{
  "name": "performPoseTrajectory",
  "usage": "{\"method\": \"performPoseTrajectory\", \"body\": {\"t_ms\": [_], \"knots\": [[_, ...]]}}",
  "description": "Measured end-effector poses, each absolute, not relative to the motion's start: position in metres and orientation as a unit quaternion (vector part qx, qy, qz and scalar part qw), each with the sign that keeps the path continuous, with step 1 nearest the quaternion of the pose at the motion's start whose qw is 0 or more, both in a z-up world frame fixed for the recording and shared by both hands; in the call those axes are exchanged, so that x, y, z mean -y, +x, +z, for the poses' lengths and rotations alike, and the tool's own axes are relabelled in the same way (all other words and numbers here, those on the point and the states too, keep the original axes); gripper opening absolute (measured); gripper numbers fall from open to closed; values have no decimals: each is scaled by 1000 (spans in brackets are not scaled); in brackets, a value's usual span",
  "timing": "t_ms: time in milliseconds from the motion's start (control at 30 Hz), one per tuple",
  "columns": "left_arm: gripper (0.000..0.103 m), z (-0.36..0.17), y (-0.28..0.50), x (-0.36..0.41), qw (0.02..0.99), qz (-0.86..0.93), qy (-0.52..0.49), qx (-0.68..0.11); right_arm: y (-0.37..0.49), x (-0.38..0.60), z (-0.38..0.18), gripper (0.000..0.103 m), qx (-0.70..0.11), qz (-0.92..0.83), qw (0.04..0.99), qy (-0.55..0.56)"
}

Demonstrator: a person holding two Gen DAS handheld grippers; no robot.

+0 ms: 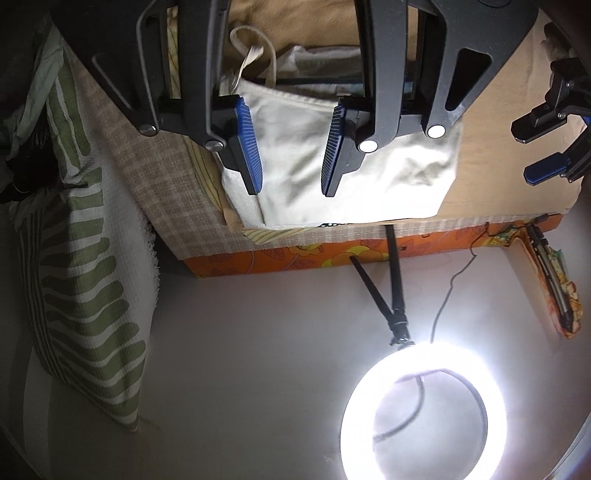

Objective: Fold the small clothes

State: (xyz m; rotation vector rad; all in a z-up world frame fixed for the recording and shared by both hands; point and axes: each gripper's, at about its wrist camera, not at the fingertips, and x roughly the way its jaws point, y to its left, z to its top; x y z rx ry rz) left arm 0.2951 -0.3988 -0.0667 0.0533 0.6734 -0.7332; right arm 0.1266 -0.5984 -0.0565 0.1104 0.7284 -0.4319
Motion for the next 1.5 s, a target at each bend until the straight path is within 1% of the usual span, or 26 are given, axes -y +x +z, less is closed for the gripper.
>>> {"method": "performPoseTrajectory", "body": {"t_ms": [67, 100, 167, 233, 267, 300, 367, 433, 500, 633, 700, 767, 1000, 1500], "knots": [[81, -60, 284, 389, 883, -349, 29, -312, 116, 586, -50, 44, -345, -209, 914, 51], [83, -57, 279, 384, 885, -347, 30, -308, 110, 578, -45, 48, -339, -210, 916, 50], [92, -50, 267, 374, 889, -346, 30, -298, 101, 566, -40, 50, -335, -207, 918, 51], [98, -44, 254, 364, 893, -342, 29, -292, 92, 553, -35, 56, -330, -204, 920, 49], [100, -42, 250, 361, 893, -342, 28, -290, 89, 547, -34, 62, -328, -204, 921, 46], [101, -40, 244, 357, 894, -341, 28, -288, 83, 539, -31, 66, -323, -204, 923, 45], [103, -36, 232, 348, 896, -342, 28, -283, 74, 528, -26, 68, -316, -199, 926, 51], [103, -33, 220, 340, 896, -343, 30, -280, 65, 519, -23, 75, -309, -195, 929, 57], [103, -30, 211, 334, 896, -344, 34, -280, 56, 508, -20, 84, -302, -196, 931, 56], [103, -25, 193, 320, 896, -339, 31, -285, 43, 489, -16, 88, -295, -192, 934, 56], [103, -22, 188, 315, 896, -340, 26, -284, 35, 479, -16, 99, -290, -194, 935, 56], [103, -18, 182, 309, 898, -339, 21, -280, 28, 471, -16, 102, -281, -202, 937, 52], [103, -15, 168, 295, 901, -324, 16, -287, 15, 453, -22, 102, -279, -222, 933, 56], [103, -28, 160, 293, 905, -313, 57, -282, 11, 438, -25, 103, -274, -233, 932, 50]]}}
